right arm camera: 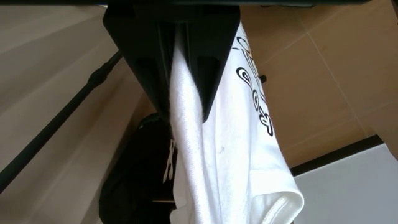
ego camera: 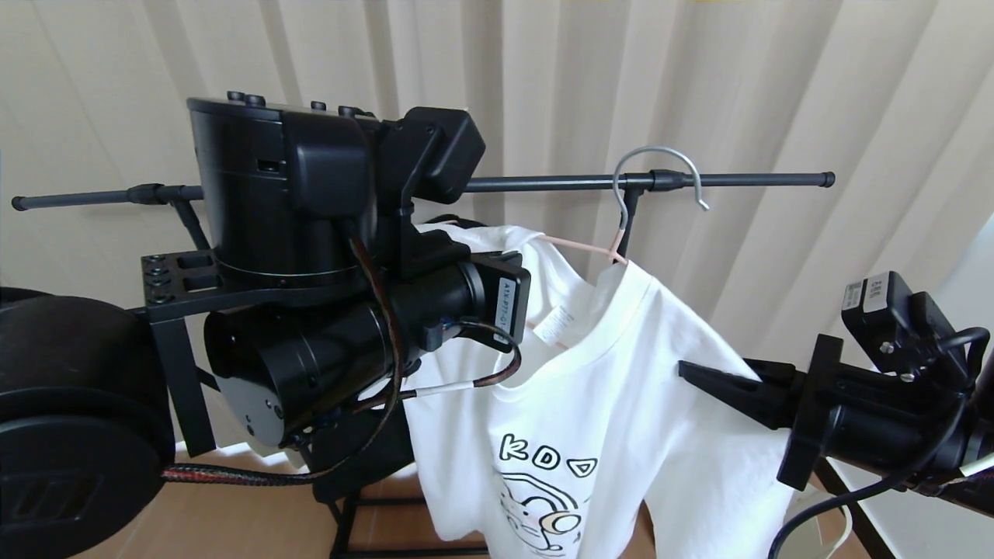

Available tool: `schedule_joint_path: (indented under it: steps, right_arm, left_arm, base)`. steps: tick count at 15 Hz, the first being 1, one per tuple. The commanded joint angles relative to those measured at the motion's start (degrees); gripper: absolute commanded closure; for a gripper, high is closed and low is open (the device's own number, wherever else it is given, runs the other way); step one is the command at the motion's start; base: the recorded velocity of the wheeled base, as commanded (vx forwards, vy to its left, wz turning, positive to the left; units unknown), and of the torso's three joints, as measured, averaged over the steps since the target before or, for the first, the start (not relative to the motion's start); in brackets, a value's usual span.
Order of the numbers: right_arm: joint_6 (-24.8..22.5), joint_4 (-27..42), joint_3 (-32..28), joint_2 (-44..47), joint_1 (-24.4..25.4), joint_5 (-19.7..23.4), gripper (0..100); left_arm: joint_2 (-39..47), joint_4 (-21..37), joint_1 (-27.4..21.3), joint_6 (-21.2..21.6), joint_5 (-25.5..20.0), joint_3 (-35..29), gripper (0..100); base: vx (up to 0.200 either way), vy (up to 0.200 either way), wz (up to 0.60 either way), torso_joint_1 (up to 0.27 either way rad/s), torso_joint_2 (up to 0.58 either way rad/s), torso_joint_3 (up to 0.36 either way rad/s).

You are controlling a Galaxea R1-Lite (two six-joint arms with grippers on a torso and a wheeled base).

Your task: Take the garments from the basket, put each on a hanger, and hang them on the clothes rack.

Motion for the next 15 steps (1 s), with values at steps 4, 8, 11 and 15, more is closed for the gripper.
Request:
schedule_joint_path:
  steps: [4,8,11,15]
  right_arm:
    - [-0.02,-3.13,0.83,0.02,0.59,0.06,100]
    - [-0.02,-3.13,0.83,0.46,0.59,0.06,100]
    - [0.07,-3.21,0.83,0.46,0.42,0.15,100]
    - [0.69,-3.3,0.83,0.55,-0.2,2.43,100]
  left_arm:
    - [0.54,0.0,-0.03,-0.16,0.01,0.16,0]
    - [-1.84,-0.09,0.06,-0.16,0.1,1.74,0]
    - [-7.99,-0.27,1.46,-0.16,-0.25,5.79,0]
    - [-14.23,-1.59,9.11,0.98,-4.3,9.92,0]
  base:
    - [0.0,0.0,0.0,0.0,0.0,0.0]
    - [0.0,0.0,0.0,0.0,0.0,0.0]
    - [0.0,0.0,0.0,0.0,0.0,0.0]
    - [0.0,0.0,0.0,0.0,0.0,0.0]
